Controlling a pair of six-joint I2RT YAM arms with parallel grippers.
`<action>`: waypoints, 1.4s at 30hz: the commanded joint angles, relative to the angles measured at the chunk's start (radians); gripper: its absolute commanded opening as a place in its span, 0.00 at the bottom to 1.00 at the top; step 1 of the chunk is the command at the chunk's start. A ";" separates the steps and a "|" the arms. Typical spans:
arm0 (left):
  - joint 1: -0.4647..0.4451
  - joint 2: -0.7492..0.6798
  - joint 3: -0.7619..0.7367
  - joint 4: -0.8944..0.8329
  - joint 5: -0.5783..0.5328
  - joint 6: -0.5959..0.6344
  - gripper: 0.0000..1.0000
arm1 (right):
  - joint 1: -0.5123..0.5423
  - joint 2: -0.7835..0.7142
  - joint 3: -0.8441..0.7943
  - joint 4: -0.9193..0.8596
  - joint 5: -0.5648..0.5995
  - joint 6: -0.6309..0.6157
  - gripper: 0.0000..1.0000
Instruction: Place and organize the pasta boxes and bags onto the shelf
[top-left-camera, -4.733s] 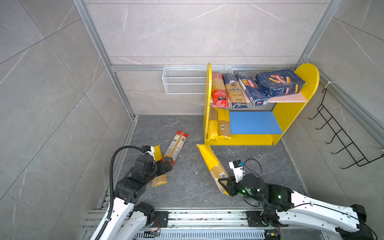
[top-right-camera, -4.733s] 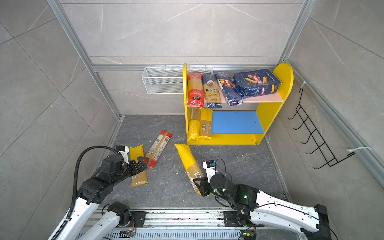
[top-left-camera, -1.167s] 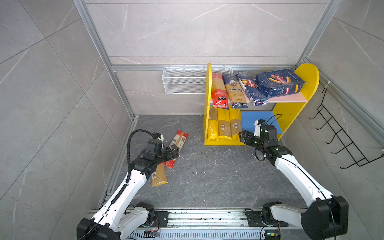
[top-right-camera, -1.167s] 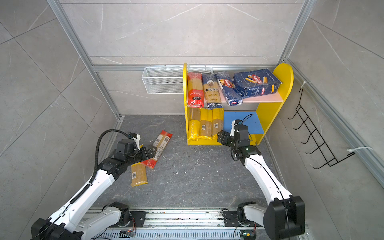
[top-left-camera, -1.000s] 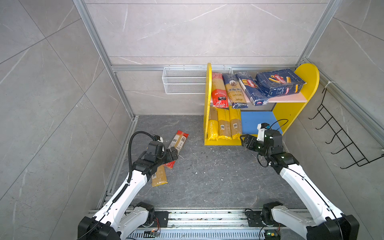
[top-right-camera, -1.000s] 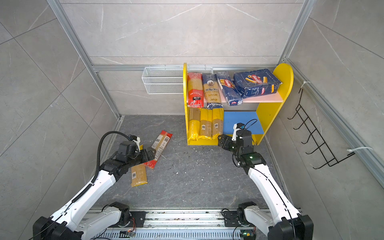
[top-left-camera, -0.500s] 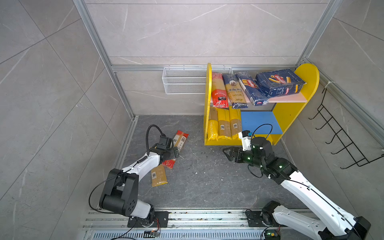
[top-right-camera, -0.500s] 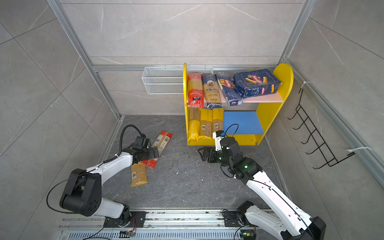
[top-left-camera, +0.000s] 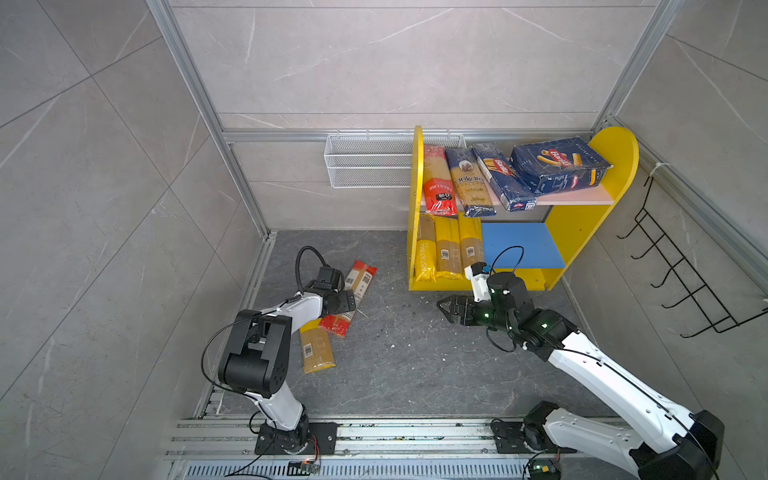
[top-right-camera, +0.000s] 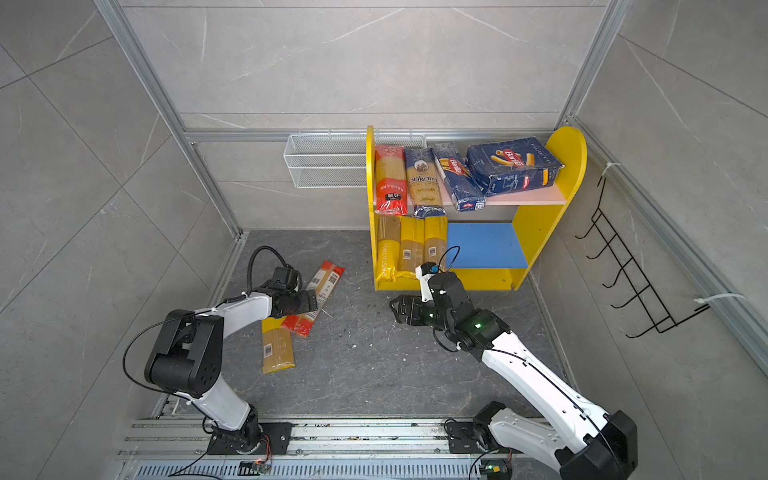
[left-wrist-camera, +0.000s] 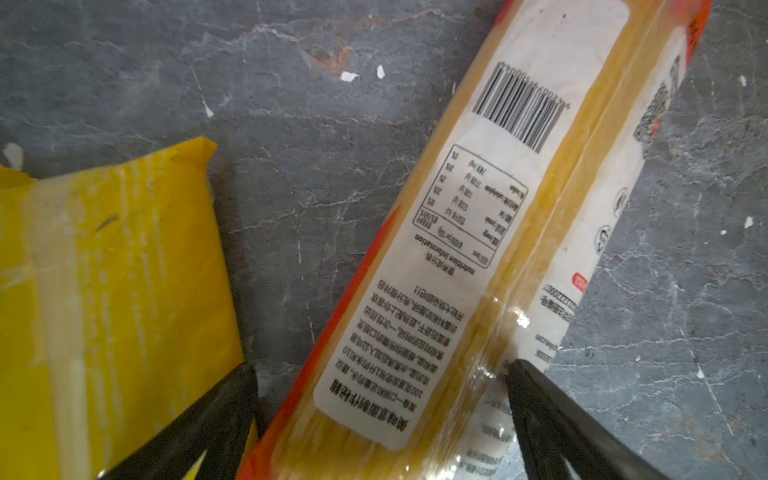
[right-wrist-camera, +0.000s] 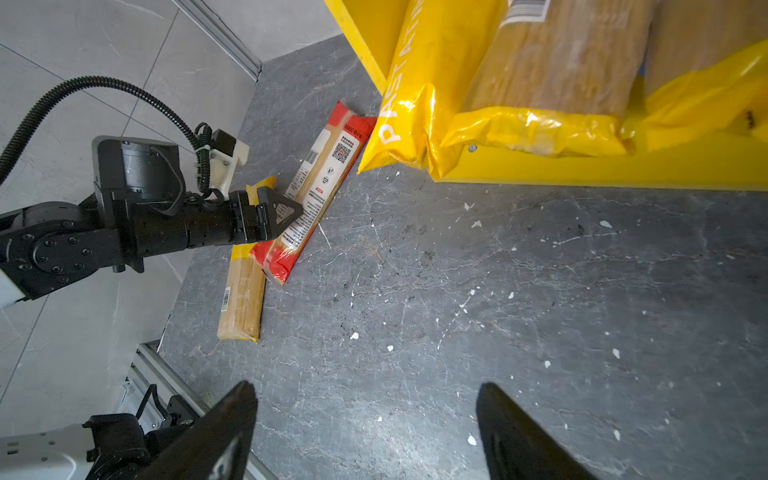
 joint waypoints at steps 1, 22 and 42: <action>-0.002 0.013 0.035 0.028 0.057 0.012 0.93 | 0.008 -0.002 -0.007 0.032 -0.008 -0.021 0.85; -0.340 -0.084 -0.104 0.069 0.057 -0.223 0.83 | 0.015 -0.088 -0.035 -0.023 0.037 -0.036 0.85; -0.335 -0.795 -0.093 -0.489 -0.182 -0.242 1.00 | 0.298 0.504 0.126 0.172 0.133 -0.107 0.89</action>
